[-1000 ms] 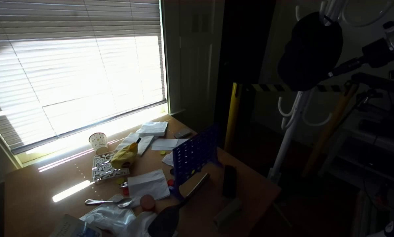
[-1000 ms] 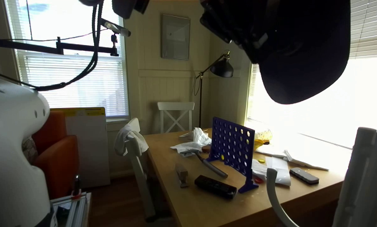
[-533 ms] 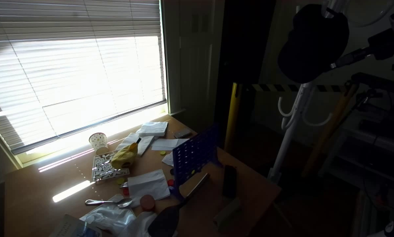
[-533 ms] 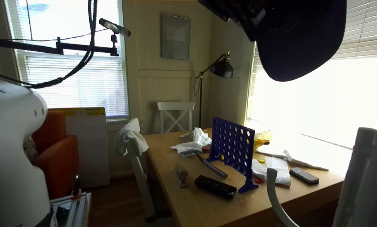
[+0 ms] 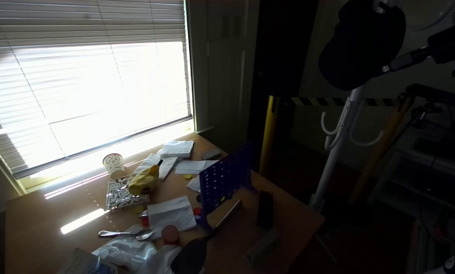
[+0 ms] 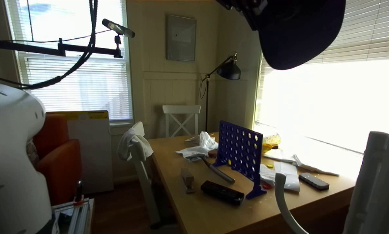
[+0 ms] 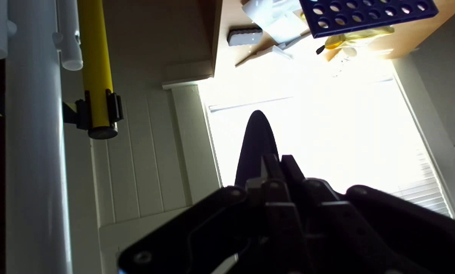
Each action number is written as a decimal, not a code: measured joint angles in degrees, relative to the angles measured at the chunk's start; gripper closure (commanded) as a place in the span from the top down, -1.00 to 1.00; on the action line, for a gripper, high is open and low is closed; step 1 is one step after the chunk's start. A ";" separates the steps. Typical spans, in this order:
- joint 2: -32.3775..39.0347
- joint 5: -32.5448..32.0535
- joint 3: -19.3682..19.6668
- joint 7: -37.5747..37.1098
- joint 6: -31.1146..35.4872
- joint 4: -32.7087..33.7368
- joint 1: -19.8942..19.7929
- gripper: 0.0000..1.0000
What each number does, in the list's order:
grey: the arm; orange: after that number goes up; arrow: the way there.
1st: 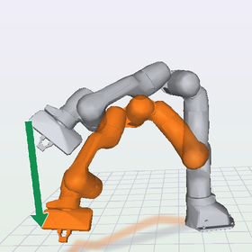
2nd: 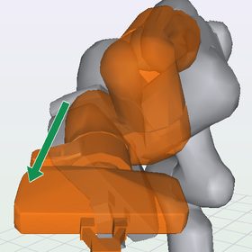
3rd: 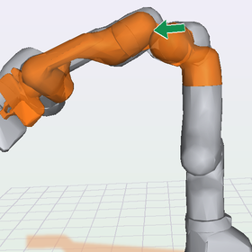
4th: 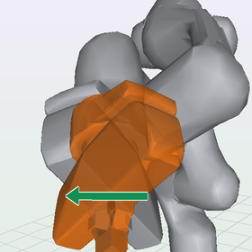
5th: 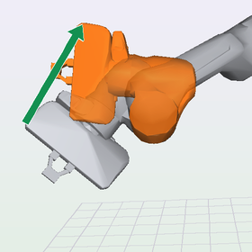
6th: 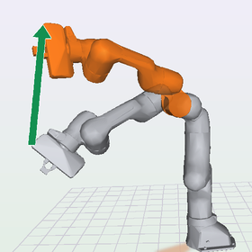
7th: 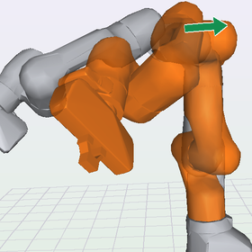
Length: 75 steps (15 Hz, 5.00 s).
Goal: Put the black cap on the table.
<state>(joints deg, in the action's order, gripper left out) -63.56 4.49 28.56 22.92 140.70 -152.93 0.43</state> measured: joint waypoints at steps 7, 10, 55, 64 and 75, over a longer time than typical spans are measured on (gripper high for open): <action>-0.13 4.78 1.45 3.16 -3.49 2.68 3.90 -0.97; -0.12 5.37 1.64 7.03 -11.18 4.62 4.44 -0.97; 47.28 49.50 -19.49 26.22 -33.48 0.96 4.86 -0.97; 59.90 61.47 -25.22 26.19 -27.88 0.67 3.47 -0.97; 71.32 75.90 -30.79 26.09 -19.14 7.58 3.67 -0.97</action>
<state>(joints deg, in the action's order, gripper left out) 7.76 80.39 -2.23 49.01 121.56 -145.34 4.10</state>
